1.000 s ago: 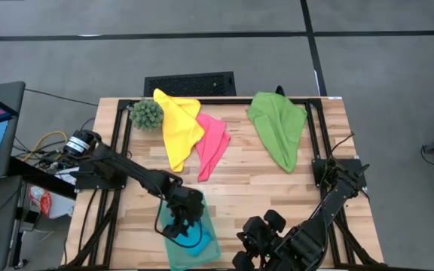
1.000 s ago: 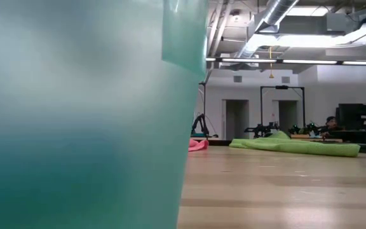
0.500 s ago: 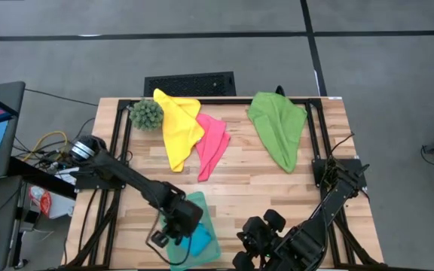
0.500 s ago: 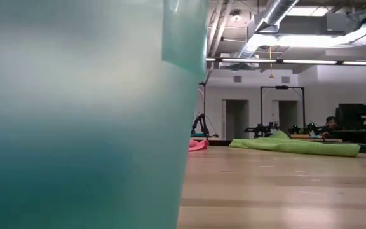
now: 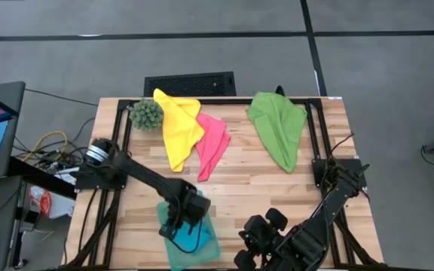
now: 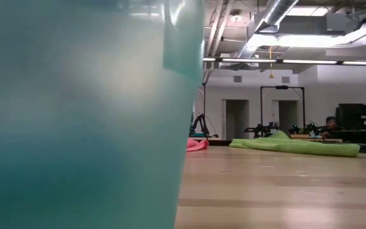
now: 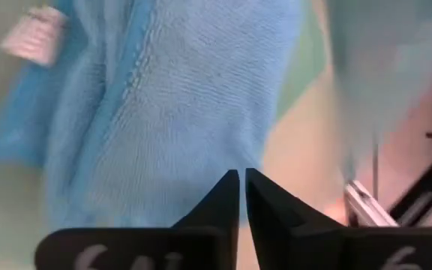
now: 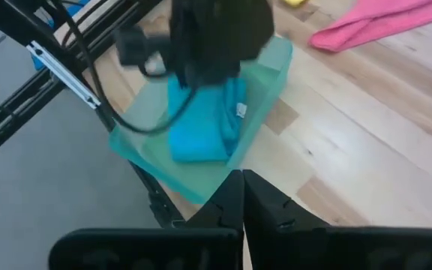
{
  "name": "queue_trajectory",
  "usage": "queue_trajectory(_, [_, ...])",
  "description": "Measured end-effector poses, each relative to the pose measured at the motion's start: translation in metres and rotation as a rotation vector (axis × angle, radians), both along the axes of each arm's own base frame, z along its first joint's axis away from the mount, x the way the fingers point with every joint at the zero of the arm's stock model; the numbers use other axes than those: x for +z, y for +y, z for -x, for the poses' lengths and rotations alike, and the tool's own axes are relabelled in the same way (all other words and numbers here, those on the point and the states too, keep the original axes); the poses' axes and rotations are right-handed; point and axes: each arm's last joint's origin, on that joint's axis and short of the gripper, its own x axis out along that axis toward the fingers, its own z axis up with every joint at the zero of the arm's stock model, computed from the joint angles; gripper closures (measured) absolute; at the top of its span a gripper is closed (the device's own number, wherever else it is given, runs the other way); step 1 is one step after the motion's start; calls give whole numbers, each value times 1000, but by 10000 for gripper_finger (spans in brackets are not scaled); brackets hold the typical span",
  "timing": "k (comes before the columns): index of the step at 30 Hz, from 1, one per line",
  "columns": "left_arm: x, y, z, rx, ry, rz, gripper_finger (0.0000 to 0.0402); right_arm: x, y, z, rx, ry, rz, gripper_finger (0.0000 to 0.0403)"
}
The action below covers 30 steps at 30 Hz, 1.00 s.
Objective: Fold microfiber towels
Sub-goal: Put the folded blue microfiber towel into the bin, then adjust the bin
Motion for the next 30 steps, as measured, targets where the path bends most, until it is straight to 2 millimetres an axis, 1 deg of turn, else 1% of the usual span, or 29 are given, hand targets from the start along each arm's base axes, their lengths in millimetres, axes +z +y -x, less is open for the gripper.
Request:
queue_trajectory(2, [22,12,5,29,-2,-9,372,1,-5,2,-9,23,28,379])
queue_trajectory(5, [53,27,13,95,-52,-37,346,-3,-14,4,-33,94,83,376])
queue_trajectory(7, [75,36,21,161,-103,-51,323,-4,-18,-1,-25,94,105,366])
queue_trajectory(12, [123,52,51,414,-211,-130,256,-6,-36,-16,31,150,198,331])
queue_trajectory(14, [140,56,66,534,-255,-172,232,-3,-44,-19,64,168,227,317])
queue_trajectory(16, [150,59,82,656,-283,-224,213,4,-57,-23,77,179,230,304])
queue_trajectory(19, [154,61,105,845,-312,-283,196,8,-75,-34,72,199,223,288])
queue_trajectory(21, [149,60,117,953,-317,-295,192,7,-87,-43,52,209,199,280])
queue_trajectory(24, [137,54,131,1034,-301,-242,194,2,-100,-58,12,217,176,274])
queue_trajectory(28, [124,42,146,1107,-283,-126,201,-22,-117,-82,-23,286,194,274])
queue_trajectory(30, [120,37,151,1145,-271,-89,205,-40,-123,-96,-37,339,216,276])
